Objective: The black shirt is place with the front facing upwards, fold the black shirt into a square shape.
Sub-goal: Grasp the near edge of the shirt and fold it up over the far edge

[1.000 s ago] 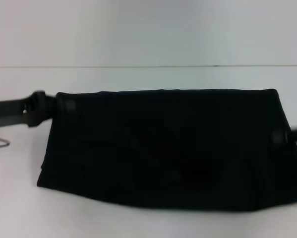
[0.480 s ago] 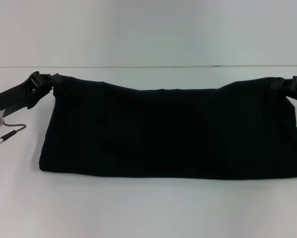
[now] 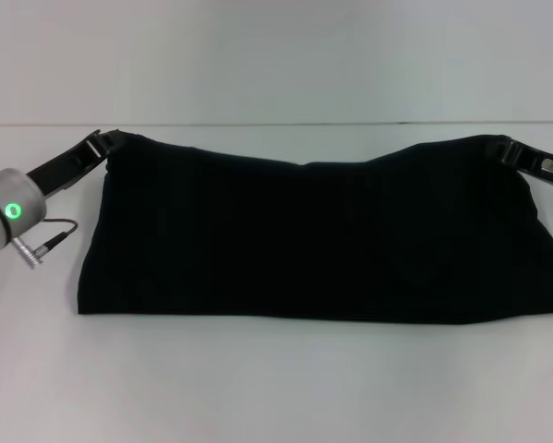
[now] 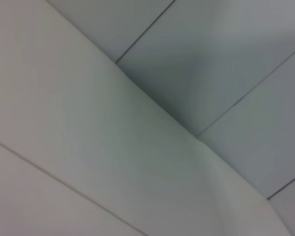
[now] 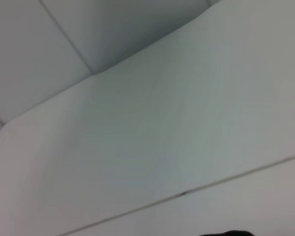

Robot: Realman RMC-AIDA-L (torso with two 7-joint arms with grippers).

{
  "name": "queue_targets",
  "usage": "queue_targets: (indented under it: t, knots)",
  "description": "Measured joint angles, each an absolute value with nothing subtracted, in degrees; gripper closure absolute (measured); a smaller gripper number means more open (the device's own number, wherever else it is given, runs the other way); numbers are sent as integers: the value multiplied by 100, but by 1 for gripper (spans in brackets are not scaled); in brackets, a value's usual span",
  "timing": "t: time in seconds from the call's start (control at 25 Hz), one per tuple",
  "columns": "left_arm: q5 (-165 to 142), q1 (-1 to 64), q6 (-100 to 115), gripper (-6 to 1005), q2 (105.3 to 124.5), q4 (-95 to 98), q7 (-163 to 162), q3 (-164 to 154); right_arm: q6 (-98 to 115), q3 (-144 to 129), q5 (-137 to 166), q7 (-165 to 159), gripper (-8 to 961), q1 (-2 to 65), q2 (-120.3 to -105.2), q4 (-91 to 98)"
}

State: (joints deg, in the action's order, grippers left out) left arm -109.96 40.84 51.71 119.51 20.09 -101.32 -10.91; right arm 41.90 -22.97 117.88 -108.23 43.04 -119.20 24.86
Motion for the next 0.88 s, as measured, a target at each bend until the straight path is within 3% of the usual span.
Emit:
queue_targets:
  t: [0.64, 0.88]
  knots:
    - [-10435, 4413, 4123, 983, 12295, 1898, -9094, -1095, 3125, -2294, 10794, -9027, 872, 4507, -11983, 2027]
    - [-9789, 4439, 3934, 850, 12329, 1663, -8166, -1089, 3106, -2293, 9988, -7976, 855, 4526, -11988, 1748]
